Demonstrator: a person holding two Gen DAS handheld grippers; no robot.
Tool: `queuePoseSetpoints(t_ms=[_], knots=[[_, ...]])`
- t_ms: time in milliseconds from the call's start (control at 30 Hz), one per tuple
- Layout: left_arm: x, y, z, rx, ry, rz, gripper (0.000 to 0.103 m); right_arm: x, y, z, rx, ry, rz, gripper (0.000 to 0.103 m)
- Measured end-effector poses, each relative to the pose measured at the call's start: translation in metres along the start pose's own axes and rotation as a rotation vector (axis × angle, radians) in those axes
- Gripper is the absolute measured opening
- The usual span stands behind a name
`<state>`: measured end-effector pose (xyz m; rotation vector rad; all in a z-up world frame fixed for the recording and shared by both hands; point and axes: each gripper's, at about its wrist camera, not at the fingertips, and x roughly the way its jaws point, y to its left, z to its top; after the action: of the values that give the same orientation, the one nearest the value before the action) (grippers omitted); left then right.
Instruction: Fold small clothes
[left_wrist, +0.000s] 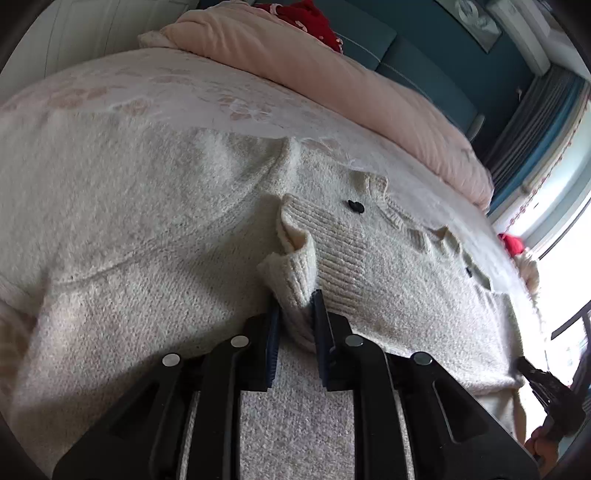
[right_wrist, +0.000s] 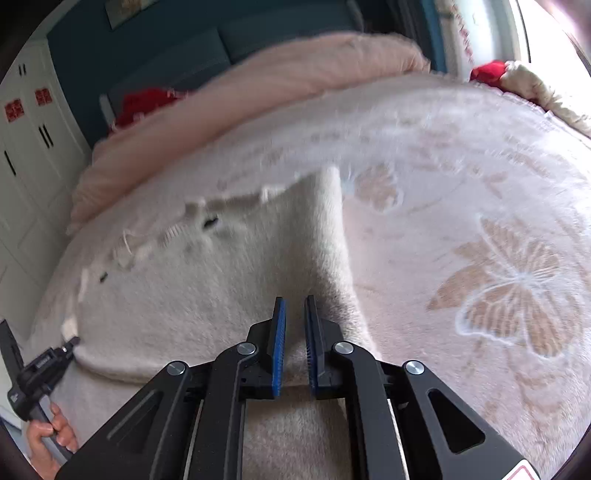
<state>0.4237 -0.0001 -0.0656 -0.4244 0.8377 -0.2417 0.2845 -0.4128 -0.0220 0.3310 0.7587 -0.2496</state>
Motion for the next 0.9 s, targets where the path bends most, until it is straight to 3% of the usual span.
queuePoseSetpoints(t_ms=[67, 200, 267, 367, 433, 467, 500, 600, 667, 767, 833, 867, 900], knots=[[-0.001, 0.001, -0.001, -0.007, -0.007, -0.014, 0.017, 0.016, -0.005, -0.020, -0.008, 0.075, -0.032, 0.009], [-0.011, 0.008, 0.000, -0.069, -0.016, -0.049, 0.018, 0.007, 0.004, -0.027, -0.074, 0.005, -0.103, 0.010], [-0.034, 0.019, -0.003, -0.145, -0.053, -0.032, 0.024, 0.006, 0.010, -0.028, -0.114, -0.007, -0.139, 0.011], [-0.082, 0.051, -0.007, -0.212, -0.149, 0.054, 0.050, 0.009, 0.009, -0.032, -0.129, -0.023, -0.156, 0.011], [-0.118, 0.085, 0.001, -0.249, -0.210, 0.095, 0.059, 0.019, 0.023, -0.033, -0.147, -0.033, -0.177, 0.011], [-0.136, 0.105, 0.009, -0.265, -0.234, 0.165, 0.072, 0.023, 0.024, -0.032, -0.158, -0.037, -0.190, 0.011], [-0.152, 0.129, 0.019, -0.292, -0.260, 0.231, 0.078, 0.024, 0.026, -0.033, -0.166, -0.042, -0.198, 0.011], [-0.184, 0.189, 0.045, -0.388, -0.311, 0.356, 0.079, 0.029, 0.032, -0.032, -0.175, -0.051, -0.209, 0.011], [-0.198, 0.242, 0.065, -0.513, -0.317, 0.431, 0.081, 0.030, 0.034, -0.033, -0.178, -0.052, -0.213, 0.011], [-0.196, 0.290, 0.081, -0.622, -0.262, 0.496, 0.080, 0.032, 0.038, -0.034, -0.190, -0.055, -0.229, 0.011], [-0.191, 0.306, 0.085, -0.662, -0.244, 0.521, 0.069, 0.033, 0.040, -0.035, -0.200, -0.057, -0.242, 0.011], [-0.192, 0.306, 0.088, -0.667, -0.271, 0.536, 0.057, 0.034, 0.040, -0.034, -0.202, -0.058, -0.245, 0.011], [-0.193, 0.307, 0.091, -0.670, -0.273, 0.529, 0.028, 0.034, 0.040, -0.035, -0.202, -0.059, -0.246, 0.011]])
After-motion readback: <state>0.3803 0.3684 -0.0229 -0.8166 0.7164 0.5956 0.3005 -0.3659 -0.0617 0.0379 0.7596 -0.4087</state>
